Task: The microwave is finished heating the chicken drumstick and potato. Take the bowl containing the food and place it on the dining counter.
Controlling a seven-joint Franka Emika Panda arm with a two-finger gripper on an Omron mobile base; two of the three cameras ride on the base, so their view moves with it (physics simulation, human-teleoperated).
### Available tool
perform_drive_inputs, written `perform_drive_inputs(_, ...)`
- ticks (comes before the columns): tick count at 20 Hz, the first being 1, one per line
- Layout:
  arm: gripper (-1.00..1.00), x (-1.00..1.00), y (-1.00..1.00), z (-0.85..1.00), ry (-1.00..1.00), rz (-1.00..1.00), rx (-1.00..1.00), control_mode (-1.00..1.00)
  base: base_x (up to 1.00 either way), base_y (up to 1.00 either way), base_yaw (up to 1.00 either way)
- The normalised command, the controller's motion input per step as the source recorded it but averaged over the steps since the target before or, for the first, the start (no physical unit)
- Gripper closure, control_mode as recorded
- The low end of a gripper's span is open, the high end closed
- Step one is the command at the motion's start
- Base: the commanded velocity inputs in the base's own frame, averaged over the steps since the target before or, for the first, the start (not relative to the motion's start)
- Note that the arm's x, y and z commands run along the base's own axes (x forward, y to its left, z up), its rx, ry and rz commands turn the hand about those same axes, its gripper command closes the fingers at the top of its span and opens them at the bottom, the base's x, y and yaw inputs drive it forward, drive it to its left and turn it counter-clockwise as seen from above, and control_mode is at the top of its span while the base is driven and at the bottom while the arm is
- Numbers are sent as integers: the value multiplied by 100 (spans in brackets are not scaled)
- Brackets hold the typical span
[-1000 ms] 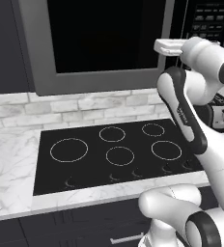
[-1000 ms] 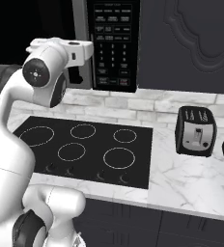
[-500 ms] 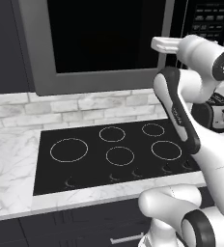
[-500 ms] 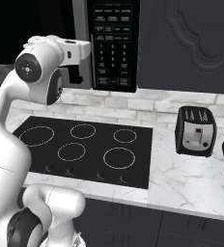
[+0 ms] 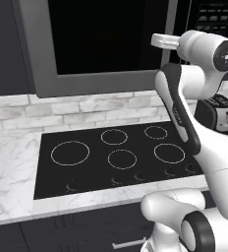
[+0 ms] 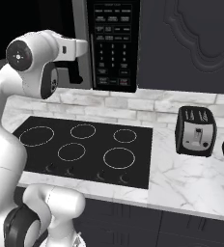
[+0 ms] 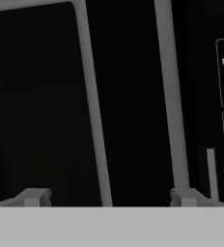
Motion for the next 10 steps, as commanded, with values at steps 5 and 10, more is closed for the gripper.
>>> perform_drive_inputs(5,-100,-3,-26,0,0,-1,0,-100,0,0,0)
perform_drive_inputs(10,-100,0,-17,0,0,-1,0,-100,0,0,0)
